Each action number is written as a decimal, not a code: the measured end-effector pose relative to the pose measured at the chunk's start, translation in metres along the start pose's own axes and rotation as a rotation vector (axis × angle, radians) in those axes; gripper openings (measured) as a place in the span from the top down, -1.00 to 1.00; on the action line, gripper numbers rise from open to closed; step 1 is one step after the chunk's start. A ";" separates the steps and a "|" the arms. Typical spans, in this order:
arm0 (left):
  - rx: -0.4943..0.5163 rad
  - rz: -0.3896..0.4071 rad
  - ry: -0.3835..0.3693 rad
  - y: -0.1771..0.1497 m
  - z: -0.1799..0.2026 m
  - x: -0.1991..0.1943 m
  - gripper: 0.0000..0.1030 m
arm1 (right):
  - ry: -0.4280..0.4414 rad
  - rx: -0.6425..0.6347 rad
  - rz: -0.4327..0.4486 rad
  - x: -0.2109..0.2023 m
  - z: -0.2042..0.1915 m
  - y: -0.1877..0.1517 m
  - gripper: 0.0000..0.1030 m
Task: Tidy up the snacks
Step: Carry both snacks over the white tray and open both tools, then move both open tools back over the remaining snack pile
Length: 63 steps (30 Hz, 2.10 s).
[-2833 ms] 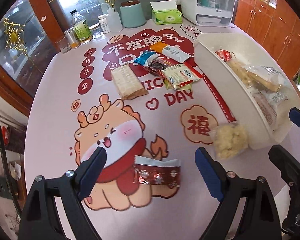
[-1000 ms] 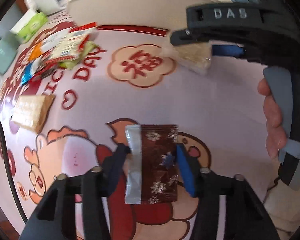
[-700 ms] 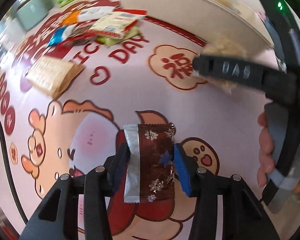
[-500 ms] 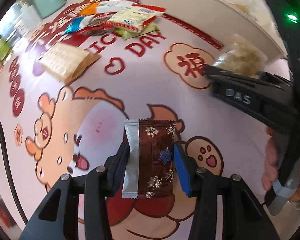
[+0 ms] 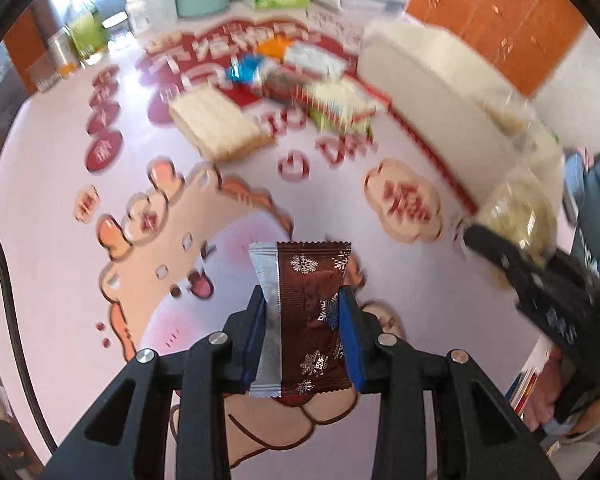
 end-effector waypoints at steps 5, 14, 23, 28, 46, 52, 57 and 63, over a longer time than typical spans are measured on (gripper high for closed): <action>-0.028 0.121 -0.019 0.052 0.028 -0.031 0.38 | 0.076 -0.080 0.114 -0.052 -0.011 0.023 0.32; -0.056 0.257 -0.037 0.122 0.118 -0.075 0.37 | 0.061 -0.224 0.265 -0.117 0.006 0.069 0.32; -0.097 0.281 0.043 0.187 0.184 -0.069 0.37 | -0.006 -0.304 0.236 -0.125 0.074 0.115 0.31; -0.126 0.269 0.095 0.223 0.201 -0.052 0.36 | -0.001 -0.354 0.204 -0.118 0.096 0.145 0.30; -0.211 0.170 0.226 0.206 0.198 -0.002 -0.80 | 0.017 -0.373 0.146 -0.091 0.141 0.170 -0.36; -0.233 0.163 0.254 0.176 0.186 -0.009 -0.80 | 0.024 -0.362 0.142 -0.094 0.145 0.161 -0.36; -0.267 0.154 0.268 0.149 0.173 -0.018 -0.80 | 0.019 -0.348 0.135 -0.096 0.151 0.152 -0.36; -0.316 0.153 0.309 0.117 0.150 -0.038 -0.80 | 0.037 -0.318 0.136 -0.102 0.152 0.146 -0.36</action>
Point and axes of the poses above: each gripper's, at about its wrist camera, not at the fingertips, and x roughly the way its jaws point, z to its right, y to its top, the point moved 8 cm from there along x, roughly the way its jaws point, and after that the axes turned 4 degrees about y, right-handed, at the moved point
